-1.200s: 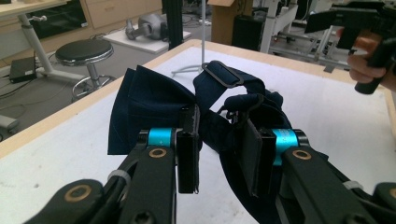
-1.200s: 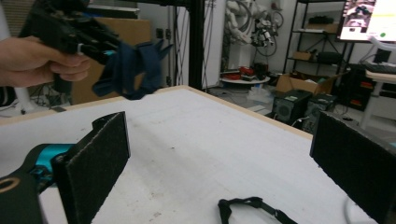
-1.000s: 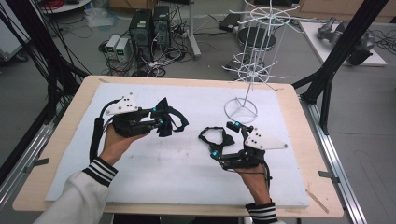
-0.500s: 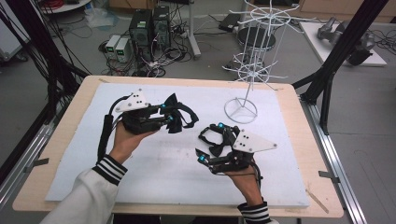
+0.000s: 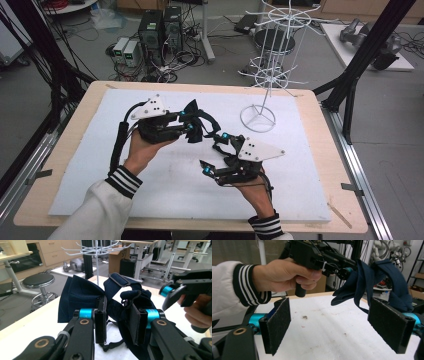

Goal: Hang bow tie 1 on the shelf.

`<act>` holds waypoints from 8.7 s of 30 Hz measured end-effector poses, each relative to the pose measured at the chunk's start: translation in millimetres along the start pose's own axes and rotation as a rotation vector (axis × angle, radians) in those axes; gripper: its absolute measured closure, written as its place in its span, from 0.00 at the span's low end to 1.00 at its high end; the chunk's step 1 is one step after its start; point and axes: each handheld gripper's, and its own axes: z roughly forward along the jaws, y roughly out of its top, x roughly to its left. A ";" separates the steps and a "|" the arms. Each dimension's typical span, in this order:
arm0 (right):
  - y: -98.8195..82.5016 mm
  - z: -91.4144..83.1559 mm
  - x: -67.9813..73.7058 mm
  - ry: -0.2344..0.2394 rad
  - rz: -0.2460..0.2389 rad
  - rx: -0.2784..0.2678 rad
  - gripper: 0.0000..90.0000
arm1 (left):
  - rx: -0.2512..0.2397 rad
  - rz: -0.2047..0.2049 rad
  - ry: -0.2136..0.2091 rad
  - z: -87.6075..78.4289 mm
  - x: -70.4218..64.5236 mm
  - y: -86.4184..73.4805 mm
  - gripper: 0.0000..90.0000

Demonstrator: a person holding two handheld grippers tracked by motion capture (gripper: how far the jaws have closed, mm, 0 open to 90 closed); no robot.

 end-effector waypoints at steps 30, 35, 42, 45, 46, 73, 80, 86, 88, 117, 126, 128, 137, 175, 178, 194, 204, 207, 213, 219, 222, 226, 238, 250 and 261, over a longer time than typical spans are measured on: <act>0.7 13.4 -1.9 -0.093 0.009 0.002 0.29 | -0.021 0.017 0.009 -1.6 -6.2 5.9 0.78; 0.7 15.8 -2.0 -0.131 0.003 0.009 0.29 | -0.024 0.015 0.009 -1.1 -7.5 5.9 0.78; 1.1 17.9 0.5 -0.165 -0.019 0.017 0.38 | -0.022 0.022 0.022 -0.6 -8.4 6.1 0.78; 1.8 17.3 2.5 -0.163 -0.013 0.010 0.44 | -0.020 0.024 0.028 -0.1 -8.7 5.7 0.78; 2.0 17.2 3.2 -0.165 -0.015 0.010 0.47 | -0.019 0.023 0.028 0.1 -8.9 5.7 0.78; 6.0 26.6 -0.2 -0.188 0.079 0.011 0.82 | -0.028 0.038 0.042 1.6 -13.9 3.0 0.78; 7.8 27.4 -1.6 -0.194 0.103 0.029 0.96 | -0.030 0.033 0.044 0.9 -12.8 1.9 0.78; 10.4 27.5 -1.4 -0.196 0.101 0.044 0.96 | -0.030 0.025 0.036 0.4 -10.2 1.6 0.77; 10.6 27.5 -1.5 -0.197 0.094 0.047 0.96 | -0.029 0.022 0.044 0.1 -10.2 1.3 0.74; 13.9 7.9 -9.1 -0.251 0.079 0.039 0.96 | -0.074 -0.001 0.080 -30.1 9.9 -16.7 0.11; 17.7 -8.9 -16.8 -0.287 0.084 0.020 0.96 | -0.093 -0.007 0.100 -49.8 13.9 -33.5 0.11; 18.9 -12.7 -19.1 -0.297 0.081 0.015 0.96 | -0.101 -0.011 0.108 -52.7 14.6 -35.0 0.11; 21.9 -26.2 -26.8 -0.331 0.084 0.004 0.96 | -0.128 -0.019 0.120 -69.2 20.0 -43.7 0.11; 31.2 -86.2 -76.5 -0.503 0.102 0.014 0.96 | -0.160 -0.066 0.163 -118.8 34.0 -96.1 0.11; 29.8 -86.6 -80.5 -0.503 0.105 0.016 0.96 | -0.162 -0.065 0.167 -121.7 32.9 -98.1 0.11; 24.4 -80.6 -95.7 -0.498 0.118 0.033 0.96 | -0.159 -0.070 0.161 -134.5 31.4 -114.3 0.11; 21.3 -73.5 -102.0 -0.508 0.124 0.054 0.96 | -0.167 -0.074 0.151 -136.7 31.1 -119.3 0.11; 20.5 -73.8 -103.7 -0.509 0.130 0.049 0.96 | -0.172 -0.076 0.153 -137.6 30.8 -120.8 0.11; 18.1 -74.4 -107.8 -0.504 0.147 0.050 0.96 | -0.183 -0.079 0.164 -140.2 30.3 -124.1 0.11; 14.8 -73.1 -112.4 -0.506 0.180 0.061 0.96 | -0.178 -0.086 0.163 -141.0 29.8 -128.4 0.11; 13.8 -72.1 -113.4 -0.514 0.178 0.075 0.96 | -0.178 -0.087 0.165 -141.2 29.5 -129.0 0.11; 12.9 -71.1 -113.6 -0.514 0.189 0.090 0.96 | -0.179 -0.086 0.167 -141.5 29.9 -129.0 0.11; 8.9 -70.6 -117.5 -0.526 0.208 0.145 0.96 | -0.173 -0.084 0.169 -143.4 29.8 -132.1 0.11; 7.6 -69.3 -117.9 -0.558 0.193 0.204 0.95 | -0.176 -0.085 0.173 -143.6 29.3 -134.0 0.11; 6.8 -73.8 -119.2 -0.555 0.188 0.218 0.82 | -0.180 -0.075 0.186 -145.5 26.1 -139.2 0.11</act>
